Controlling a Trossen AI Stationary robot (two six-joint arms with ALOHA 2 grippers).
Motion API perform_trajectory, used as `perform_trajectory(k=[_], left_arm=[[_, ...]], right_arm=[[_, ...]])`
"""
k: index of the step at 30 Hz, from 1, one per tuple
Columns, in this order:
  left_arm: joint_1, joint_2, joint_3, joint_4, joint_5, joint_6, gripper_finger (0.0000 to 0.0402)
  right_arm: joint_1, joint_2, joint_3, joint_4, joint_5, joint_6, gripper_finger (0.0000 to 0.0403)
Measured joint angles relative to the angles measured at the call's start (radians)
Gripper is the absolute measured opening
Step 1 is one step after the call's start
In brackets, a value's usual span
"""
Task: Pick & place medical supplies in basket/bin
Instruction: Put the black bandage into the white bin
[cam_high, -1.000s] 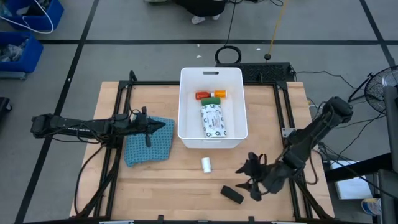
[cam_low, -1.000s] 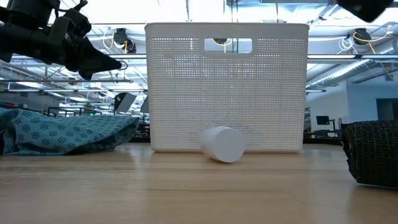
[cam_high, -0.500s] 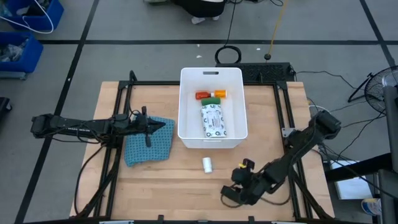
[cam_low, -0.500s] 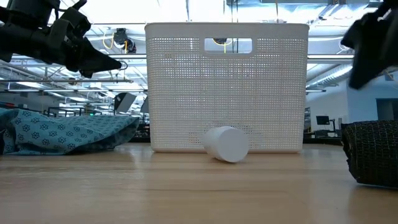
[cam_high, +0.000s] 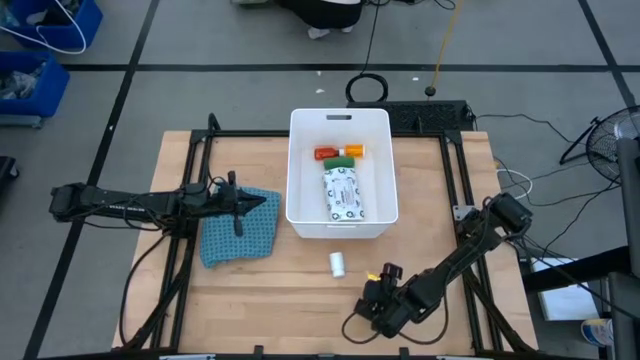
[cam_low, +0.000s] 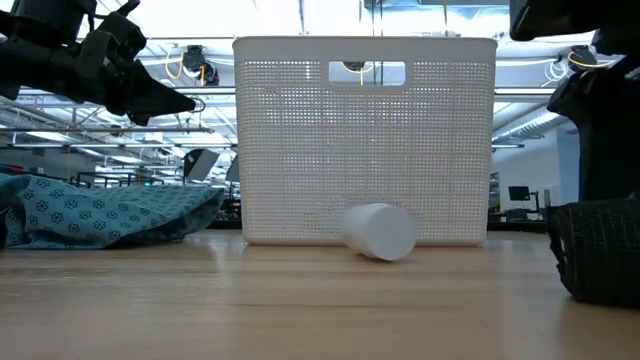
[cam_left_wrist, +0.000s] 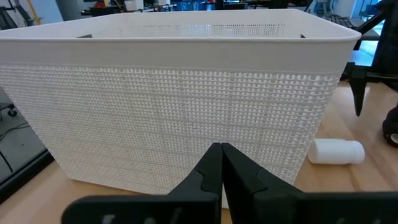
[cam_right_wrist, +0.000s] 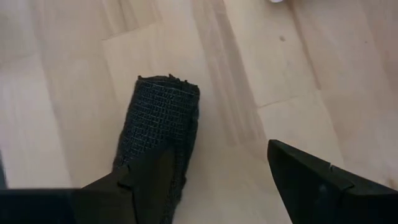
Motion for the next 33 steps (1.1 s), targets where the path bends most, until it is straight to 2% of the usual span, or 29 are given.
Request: perform_trajectory(k=[11,14,19,26,33], left_arm=[[0.0,0.0,0.0,0.0,0.0,0.0,0.001],[0.0,0.0,0.0,0.0,0.0,0.0,0.001],[0.0,0.0,0.0,-0.008,0.0,0.0,0.001],[0.0,0.0,0.0,-0.012,0.0,0.0,0.001],[0.0,0.0,0.0,-0.018,0.0,0.0,0.001]], right_arm=[[0.004,-0.155,-0.003,-0.045,0.049,0.009,0.0254],[0.004,-0.178,-0.003,0.002,0.019,0.025,0.0254],[0.024,-0.156,-0.003,0.097,-0.035,0.035,0.0254],[0.046,-0.134,-0.003,0.069,-0.051,0.131,0.0254],[0.053,-0.028,-0.003,0.078,-0.058,0.156,0.0254]])
